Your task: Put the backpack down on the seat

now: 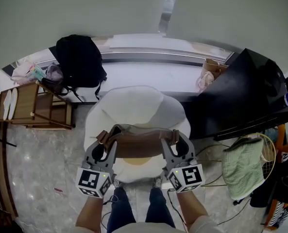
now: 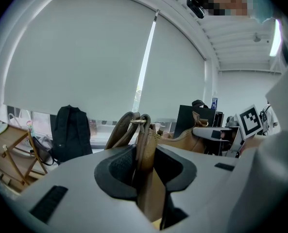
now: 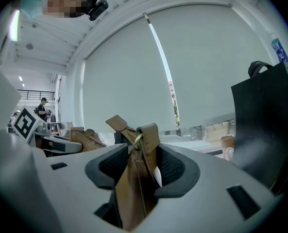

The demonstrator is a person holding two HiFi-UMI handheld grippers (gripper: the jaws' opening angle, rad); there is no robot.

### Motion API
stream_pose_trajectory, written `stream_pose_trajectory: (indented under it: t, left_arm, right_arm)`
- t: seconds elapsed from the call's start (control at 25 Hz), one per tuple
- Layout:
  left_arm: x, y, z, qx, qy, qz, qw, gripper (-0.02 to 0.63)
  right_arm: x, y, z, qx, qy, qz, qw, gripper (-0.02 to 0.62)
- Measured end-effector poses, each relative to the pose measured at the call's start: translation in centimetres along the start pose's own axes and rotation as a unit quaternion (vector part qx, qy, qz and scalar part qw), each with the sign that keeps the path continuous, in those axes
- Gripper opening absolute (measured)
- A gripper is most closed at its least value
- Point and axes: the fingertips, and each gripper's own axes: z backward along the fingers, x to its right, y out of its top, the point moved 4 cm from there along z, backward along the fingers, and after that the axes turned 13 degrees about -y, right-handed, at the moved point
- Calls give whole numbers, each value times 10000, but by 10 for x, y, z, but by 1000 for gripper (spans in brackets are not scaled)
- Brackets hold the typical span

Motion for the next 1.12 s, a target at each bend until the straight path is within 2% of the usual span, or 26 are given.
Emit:
stream_pose_trajectory:
  t: [1.12]
  left_arm:
    - [-79,-116,-77,-143,44,185,9997,115]
  right_arm:
    - [19,-133,-92,-265,-84,-159,9995,196]
